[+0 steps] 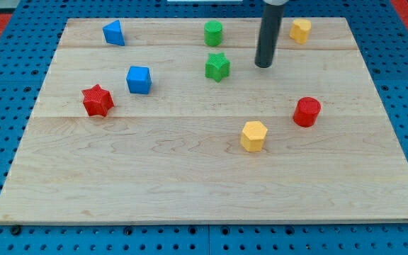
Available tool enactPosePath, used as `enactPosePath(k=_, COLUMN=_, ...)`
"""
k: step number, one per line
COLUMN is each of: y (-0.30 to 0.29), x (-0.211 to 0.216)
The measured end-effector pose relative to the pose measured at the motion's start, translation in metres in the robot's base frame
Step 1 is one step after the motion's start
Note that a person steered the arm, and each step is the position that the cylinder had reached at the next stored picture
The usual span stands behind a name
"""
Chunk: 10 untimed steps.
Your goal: Drag the green star to the bottom left
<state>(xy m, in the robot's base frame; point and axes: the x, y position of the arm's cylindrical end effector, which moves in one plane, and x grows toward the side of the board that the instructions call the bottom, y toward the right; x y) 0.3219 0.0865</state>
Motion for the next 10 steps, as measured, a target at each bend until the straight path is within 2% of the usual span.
enactPosePath(k=1, y=-0.07, x=0.0)
enactPosePath(k=3, y=-0.115, x=-0.003)
enactPosePath(k=4, y=-0.13, x=-0.02)
enactPosePath(k=5, y=-0.139, x=-0.001)
enactPosePath(k=7, y=-0.149, x=0.095)
enactPosePath(k=8, y=-0.155, x=0.112)
enactPosePath(k=9, y=-0.155, x=0.148)
enactPosePath(k=10, y=-0.143, x=0.133)
